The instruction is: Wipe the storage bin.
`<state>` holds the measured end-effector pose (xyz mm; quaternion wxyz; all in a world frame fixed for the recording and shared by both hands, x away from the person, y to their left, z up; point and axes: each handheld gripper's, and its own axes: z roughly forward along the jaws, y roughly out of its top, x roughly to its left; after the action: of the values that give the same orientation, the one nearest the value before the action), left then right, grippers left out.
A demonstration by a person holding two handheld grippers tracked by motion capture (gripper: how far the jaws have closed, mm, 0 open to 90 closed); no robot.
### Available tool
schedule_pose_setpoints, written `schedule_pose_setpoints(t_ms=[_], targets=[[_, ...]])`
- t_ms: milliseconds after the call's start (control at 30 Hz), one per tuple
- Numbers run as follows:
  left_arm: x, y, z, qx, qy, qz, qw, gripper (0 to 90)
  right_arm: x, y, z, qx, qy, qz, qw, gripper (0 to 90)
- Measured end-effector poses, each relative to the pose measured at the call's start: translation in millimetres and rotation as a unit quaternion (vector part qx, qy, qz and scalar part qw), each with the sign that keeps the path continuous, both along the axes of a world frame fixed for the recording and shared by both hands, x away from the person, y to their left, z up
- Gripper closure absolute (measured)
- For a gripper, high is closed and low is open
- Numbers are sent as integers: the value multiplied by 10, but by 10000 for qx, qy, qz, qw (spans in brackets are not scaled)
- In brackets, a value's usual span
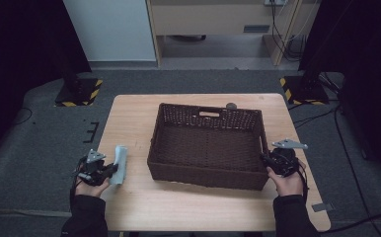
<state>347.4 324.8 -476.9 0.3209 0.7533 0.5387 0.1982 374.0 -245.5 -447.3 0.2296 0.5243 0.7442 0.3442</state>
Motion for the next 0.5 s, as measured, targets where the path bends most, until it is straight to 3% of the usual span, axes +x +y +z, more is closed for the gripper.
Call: schedule_pose_setpoints(t_ms=[233, 367, 500], targets=[[117, -2, -204, 214, 355, 4, 9991, 826, -3, -4, -4, 43, 8, 1, 10000, 684], [128, 4, -220, 197, 314, -10, 9993, 798, -2, -5, -3, 42, 10, 11, 10000, 684], [111, 18, -202, 156, 186, 41, 9997, 715, -2, -6, -4, 52, 9, 4, 10000, 683]])
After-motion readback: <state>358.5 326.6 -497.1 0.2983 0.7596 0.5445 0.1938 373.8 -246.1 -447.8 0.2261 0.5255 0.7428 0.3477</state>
